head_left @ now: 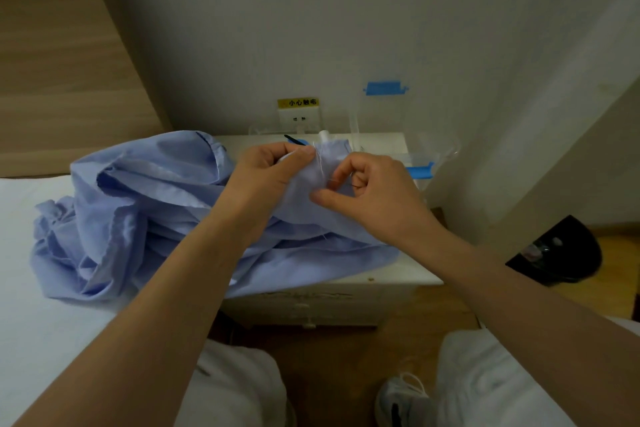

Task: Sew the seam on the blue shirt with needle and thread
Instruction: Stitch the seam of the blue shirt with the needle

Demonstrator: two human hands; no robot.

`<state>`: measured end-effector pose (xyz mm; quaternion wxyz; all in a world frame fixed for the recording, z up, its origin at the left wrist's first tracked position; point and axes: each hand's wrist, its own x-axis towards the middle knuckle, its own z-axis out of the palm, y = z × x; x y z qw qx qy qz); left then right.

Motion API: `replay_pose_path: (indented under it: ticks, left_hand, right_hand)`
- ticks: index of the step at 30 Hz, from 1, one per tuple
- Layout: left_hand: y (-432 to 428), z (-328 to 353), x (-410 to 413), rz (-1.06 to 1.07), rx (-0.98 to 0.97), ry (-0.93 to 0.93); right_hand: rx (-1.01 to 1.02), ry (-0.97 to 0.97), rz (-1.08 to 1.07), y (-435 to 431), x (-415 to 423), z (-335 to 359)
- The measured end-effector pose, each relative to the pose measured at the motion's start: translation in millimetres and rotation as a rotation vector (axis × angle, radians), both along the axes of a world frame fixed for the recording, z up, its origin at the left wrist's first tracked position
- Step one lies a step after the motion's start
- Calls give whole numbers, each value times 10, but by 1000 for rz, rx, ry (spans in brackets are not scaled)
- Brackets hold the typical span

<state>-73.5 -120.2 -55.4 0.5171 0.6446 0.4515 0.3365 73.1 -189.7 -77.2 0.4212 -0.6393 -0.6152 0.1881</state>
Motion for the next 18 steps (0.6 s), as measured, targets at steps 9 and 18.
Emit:
replay_pose_path:
  ticks: [9,18]
  left_hand:
    - [-5,-10,-14,-28,0,-15]
    - [-11,-22,-25,15,-49,-52]
  right_hand:
    - [-39,12,118,45,32,-16]
    - [-691,-99,889,-119,88,136]
